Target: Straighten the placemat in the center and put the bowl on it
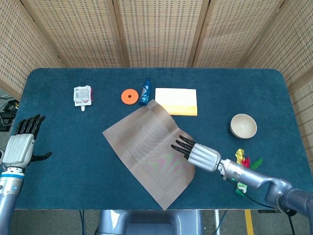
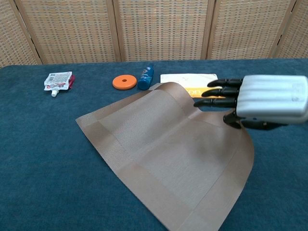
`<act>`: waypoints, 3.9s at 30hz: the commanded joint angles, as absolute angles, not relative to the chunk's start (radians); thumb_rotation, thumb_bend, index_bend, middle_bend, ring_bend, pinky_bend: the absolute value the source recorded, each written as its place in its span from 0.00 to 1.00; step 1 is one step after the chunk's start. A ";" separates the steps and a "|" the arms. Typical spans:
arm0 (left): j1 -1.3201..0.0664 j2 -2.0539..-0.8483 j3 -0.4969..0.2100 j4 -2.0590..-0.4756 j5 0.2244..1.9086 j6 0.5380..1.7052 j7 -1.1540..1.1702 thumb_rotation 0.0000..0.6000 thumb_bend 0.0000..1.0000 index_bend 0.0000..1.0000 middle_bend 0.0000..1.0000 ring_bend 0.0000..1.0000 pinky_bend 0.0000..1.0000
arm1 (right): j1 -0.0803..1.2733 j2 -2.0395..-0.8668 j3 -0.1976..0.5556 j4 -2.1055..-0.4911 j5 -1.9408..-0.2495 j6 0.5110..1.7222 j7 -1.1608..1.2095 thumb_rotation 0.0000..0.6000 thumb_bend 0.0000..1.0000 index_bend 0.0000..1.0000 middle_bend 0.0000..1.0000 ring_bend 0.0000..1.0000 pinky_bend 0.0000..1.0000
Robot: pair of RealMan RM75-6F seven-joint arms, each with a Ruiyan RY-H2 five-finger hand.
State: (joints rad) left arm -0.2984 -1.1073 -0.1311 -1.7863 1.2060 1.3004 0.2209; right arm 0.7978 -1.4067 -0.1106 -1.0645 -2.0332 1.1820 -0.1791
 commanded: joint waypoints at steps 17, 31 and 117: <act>-0.317 -1.112 -0.148 -1.755 1.143 1.255 0.222 1.00 0.00 0.00 0.00 0.00 0.00 | 1.024 -1.577 -0.149 -0.387 -2.092 1.097 -0.148 1.00 0.42 0.68 0.00 0.00 0.00; -0.311 -1.105 -0.130 -1.780 1.186 1.265 0.217 1.00 0.00 0.00 0.00 0.00 0.00 | 0.826 -1.469 -0.103 -0.501 -1.927 1.346 -0.167 1.00 0.00 0.00 0.00 0.00 0.00; -0.872 -1.782 -0.122 -1.045 1.438 0.775 0.131 1.00 0.54 0.39 0.00 0.00 0.00 | 0.158 -1.182 0.029 -1.522 -1.575 1.590 0.023 1.00 0.00 0.05 0.00 0.00 0.00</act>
State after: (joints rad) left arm -0.8720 -1.7805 -0.1209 -1.0448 1.4393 0.7749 0.1319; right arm 0.1586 -1.1827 0.0291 -1.5216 -1.5747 1.5895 0.0226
